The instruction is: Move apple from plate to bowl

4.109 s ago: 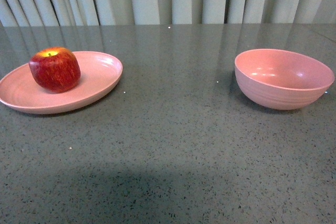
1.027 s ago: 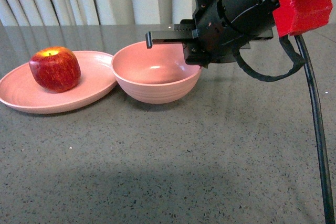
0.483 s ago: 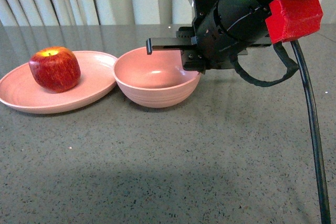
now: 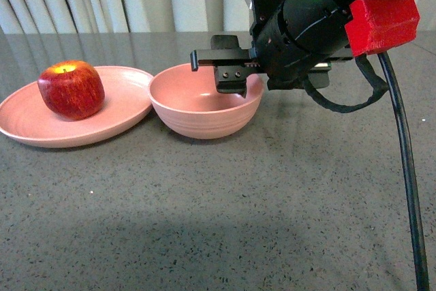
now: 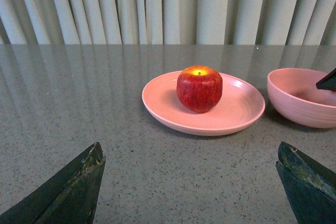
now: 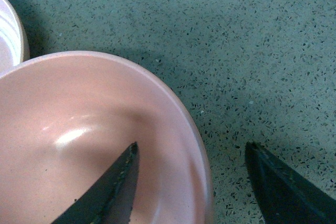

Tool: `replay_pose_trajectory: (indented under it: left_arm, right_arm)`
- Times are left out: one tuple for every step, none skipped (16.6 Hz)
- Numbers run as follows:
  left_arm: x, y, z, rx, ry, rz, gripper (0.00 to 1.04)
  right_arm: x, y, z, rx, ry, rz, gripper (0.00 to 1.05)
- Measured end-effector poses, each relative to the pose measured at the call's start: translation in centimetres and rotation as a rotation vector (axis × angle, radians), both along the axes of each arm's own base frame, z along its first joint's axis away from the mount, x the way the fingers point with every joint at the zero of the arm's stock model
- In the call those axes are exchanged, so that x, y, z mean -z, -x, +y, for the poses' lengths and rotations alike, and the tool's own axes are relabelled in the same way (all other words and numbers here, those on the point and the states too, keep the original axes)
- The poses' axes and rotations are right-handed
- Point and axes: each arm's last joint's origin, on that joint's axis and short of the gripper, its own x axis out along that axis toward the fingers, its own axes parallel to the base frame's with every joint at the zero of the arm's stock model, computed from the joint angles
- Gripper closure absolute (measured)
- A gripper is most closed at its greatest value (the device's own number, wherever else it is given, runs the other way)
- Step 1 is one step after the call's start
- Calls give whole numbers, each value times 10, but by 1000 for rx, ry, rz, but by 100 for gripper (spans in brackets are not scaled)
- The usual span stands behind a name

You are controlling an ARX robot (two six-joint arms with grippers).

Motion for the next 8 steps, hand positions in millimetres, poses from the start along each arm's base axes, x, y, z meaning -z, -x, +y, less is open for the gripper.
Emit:
replay_pose_trajectory:
  left_arm:
    - [0, 0, 0, 0, 0, 0, 7]
    - [0, 0, 0, 0, 0, 0, 7]
    - [0, 0, 0, 0, 0, 0, 7]
    - [0, 0, 0, 0, 0, 0, 7]
    - [0, 0, 0, 0, 0, 0, 7]
    - [0, 0, 0, 0, 0, 0, 7]
    - [0, 0, 0, 0, 0, 0, 7]
    - [0, 0, 0, 0, 0, 0, 7]
  right_arm:
    - [-2, 0, 0, -1, -3, -4, 36]
    - [-7, 2, -1, -3, -12, -15, 27]
    - [-17, 5, -5, -8, -32, -36, 15]
    - [-27, 8, -9, -13, -52, -58, 6]
    - [-44, 12, -18, -16, -92, -102, 7]
    - [-56, 16, -29, 2, -117, -150, 7]
    - [-65, 22, -40, 14, -142, -194, 6]
    - [-72, 31, -53, 23, -175, -251, 7]
